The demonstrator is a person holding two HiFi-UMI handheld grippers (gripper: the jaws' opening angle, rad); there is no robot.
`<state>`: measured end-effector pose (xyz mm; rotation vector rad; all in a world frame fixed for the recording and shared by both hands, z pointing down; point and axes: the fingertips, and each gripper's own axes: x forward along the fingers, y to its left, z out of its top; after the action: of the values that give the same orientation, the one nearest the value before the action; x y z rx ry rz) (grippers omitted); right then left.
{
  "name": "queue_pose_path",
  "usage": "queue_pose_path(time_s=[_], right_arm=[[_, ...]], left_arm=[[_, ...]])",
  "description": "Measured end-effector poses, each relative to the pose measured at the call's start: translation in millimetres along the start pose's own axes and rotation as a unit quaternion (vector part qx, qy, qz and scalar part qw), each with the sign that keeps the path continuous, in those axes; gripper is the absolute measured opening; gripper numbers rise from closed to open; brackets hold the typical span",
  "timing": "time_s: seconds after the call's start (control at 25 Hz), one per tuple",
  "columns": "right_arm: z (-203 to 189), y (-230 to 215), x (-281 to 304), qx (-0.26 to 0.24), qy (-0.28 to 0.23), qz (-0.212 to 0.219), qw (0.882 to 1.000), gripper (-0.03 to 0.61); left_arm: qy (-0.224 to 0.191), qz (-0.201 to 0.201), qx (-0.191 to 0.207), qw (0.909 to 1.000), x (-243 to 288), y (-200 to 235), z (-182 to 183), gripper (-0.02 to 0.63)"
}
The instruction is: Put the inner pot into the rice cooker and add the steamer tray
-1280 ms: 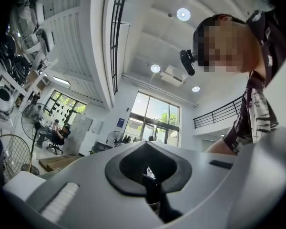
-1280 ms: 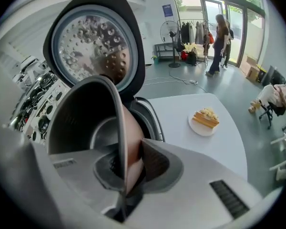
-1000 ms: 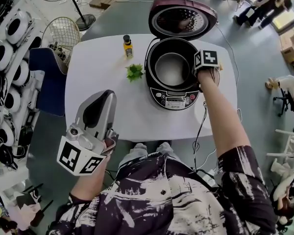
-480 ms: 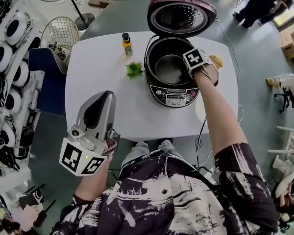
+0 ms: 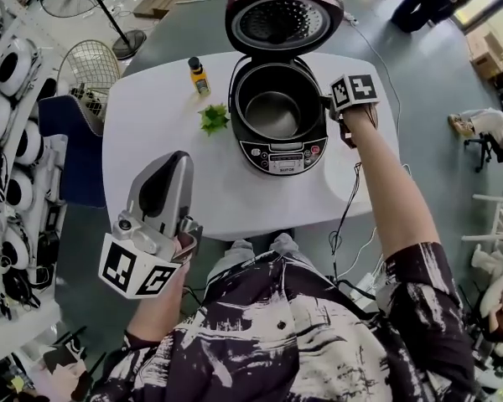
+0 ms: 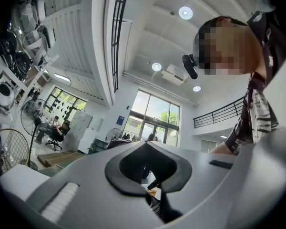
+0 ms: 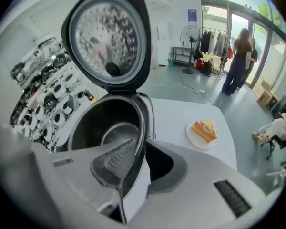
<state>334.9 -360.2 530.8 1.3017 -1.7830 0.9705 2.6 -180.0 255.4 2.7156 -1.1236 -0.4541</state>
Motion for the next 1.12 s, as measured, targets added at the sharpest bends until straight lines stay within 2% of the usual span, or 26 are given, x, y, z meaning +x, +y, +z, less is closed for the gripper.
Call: queue_pose_path(time_s=[0.16,0.2,0.28,0.4,0.52,0.6,0.84,0.92,1.0,1.12], right_arm=[[-4,-34,-64,0.025,-0.109,0.064,0.992,0.075],[-15,-53,-79,0.021,-0.127,0.061,0.99,0.084],[-56,-104,-100,0.012,-0.133,0.023,0.991,0.087],[-147,-173,-93,0.019,-0.07,-0.031,0.997,0.115],[-232,-202,-55,0.052,0.005,-0.035,0.998,0.175],[-268,-204,-30,0.076,0.029,-0.026,0.996,0.196],[-313,-209,17,0.135,0.058,-0.029,0.989,0.194],[-322,-207,31,0.148,0.07,-0.036,0.986,0.161],[-328,-209,37,0.155,0.083,-0.05,0.983,0.078],[-331,-212,37,0.189,0.084,-0.065,0.976,0.058]], left_arm=[[0.008,-0.023,-0.004,0.9997,17,-15,-7,0.005],[0.012,-0.029,-0.004,0.9995,22,-19,-10,0.005],[0.024,-0.041,-0.006,0.9988,33,-29,-22,0.005],[0.047,-0.057,-0.014,0.9972,51,-42,-45,0.005],[0.069,-0.071,-0.014,0.995,70,-56,-62,0.005],[0.081,-0.081,-0.008,0.9934,80,-66,-69,0.005],[0.106,-0.09,0.003,0.9902,97,-87,-81,0.005],[0.114,-0.086,0.007,0.9898,95,-86,-84,0.005],[0.116,-0.082,0.008,0.9899,95,-85,-87,0.005],[0.116,-0.079,0.007,0.9901,93,-83,-88,0.005]])
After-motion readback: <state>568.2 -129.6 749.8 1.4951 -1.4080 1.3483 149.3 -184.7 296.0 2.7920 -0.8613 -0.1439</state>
